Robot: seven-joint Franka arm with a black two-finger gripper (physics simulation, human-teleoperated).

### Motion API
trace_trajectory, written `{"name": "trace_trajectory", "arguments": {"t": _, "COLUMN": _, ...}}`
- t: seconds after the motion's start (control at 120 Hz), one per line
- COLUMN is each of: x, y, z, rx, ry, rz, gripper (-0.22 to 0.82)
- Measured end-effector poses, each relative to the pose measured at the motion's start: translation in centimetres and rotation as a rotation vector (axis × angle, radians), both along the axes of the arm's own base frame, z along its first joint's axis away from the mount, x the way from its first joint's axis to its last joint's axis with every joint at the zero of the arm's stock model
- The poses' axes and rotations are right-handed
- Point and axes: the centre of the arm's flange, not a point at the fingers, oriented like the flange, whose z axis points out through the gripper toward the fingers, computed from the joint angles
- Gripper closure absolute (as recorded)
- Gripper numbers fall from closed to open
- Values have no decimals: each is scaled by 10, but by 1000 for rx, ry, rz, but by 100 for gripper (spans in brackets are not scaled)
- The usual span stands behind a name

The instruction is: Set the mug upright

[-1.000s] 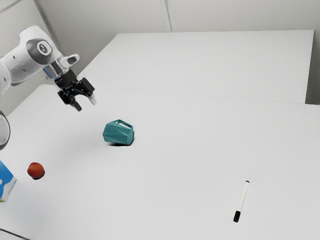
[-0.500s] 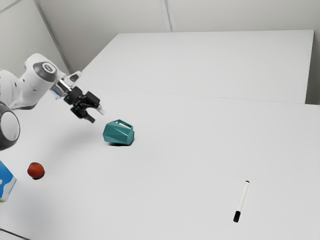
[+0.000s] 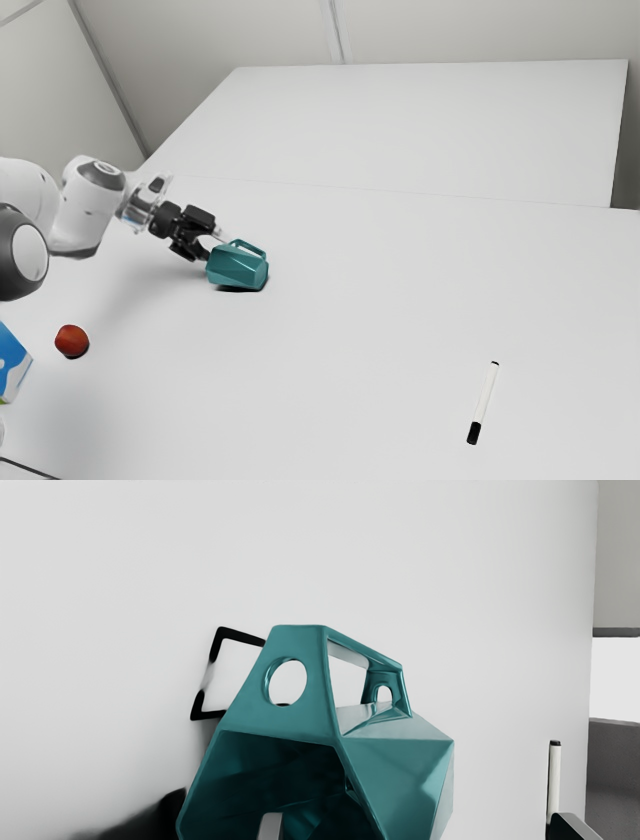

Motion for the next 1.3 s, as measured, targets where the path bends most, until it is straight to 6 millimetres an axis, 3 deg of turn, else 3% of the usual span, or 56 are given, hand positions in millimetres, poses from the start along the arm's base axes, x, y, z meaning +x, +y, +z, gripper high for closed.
{"name": "trace_trajectory", "arguments": {"t": 0.275, "x": 3, "y": -10, "z": -14, "rx": -85, "ry": -70, "rz": -6, "gripper": 8}}
{"name": "trace_trajectory", "arguments": {"t": 0.558, "x": 2, "y": -13, "z": -16, "rx": -105, "ry": -118, "rz": -26, "gripper": 51}}
{"name": "trace_trajectory", "arguments": {"t": 0.667, "x": 3, "y": -13, "z": -14, "rx": -105, "ry": -134, "rz": -35, "gripper": 63}}
{"name": "trace_trajectory", "arguments": {"t": 1.033, "x": 0, "y": -18, "z": -8, "rx": -96, "ry": -166, "rz": -60, "gripper": 74}}
{"name": "trace_trajectory", "arguments": {"t": 1.3, "x": -17, "y": -29, "z": 35, "rx": -82, "ry": -213, "rz": -77, "gripper": 77}}
